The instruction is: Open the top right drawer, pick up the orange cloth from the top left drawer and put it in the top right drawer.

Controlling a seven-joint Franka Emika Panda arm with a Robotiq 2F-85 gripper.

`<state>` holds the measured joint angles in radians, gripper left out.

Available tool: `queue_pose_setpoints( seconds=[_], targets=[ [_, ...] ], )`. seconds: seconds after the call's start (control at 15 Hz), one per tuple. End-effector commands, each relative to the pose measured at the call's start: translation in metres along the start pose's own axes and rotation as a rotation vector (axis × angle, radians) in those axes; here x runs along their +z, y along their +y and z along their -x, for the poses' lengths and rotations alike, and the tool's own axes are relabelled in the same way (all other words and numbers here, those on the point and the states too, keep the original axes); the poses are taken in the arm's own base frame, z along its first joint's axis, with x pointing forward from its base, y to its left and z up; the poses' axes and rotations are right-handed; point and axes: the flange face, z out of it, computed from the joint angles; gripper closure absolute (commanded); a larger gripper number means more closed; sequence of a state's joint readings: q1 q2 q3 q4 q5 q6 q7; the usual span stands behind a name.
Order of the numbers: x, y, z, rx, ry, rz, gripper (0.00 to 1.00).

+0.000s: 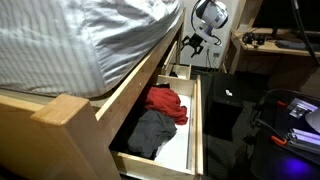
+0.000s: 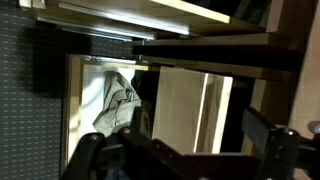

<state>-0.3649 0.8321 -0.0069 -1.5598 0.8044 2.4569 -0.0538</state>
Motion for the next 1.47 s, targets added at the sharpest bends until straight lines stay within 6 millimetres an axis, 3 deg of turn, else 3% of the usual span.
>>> queue_pose_setpoints(
  seconds=[0.0, 0.07, 0.27, 0.73, 0.8, 1.07, 1.4],
  targets=[
    [0.054, 0.001, -0.010, 0.034, -0.007, 0.054, 0.00],
    [0.029, 0.001, -0.002, 0.021, -0.016, 0.027, 0.00],
    [0.059, 0.004, -0.003, 0.031, -0.026, 0.049, 0.00],
    [0.068, -0.008, -0.024, 0.087, 0.009, -0.090, 0.00],
    [0.061, -0.011, -0.013, 0.066, 0.001, -0.042, 0.00],
    [0.067, -0.008, -0.021, 0.075, 0.007, -0.058, 0.00],
    [0.095, -0.006, -0.032, 0.129, -0.020, 0.013, 0.00]
  ],
)
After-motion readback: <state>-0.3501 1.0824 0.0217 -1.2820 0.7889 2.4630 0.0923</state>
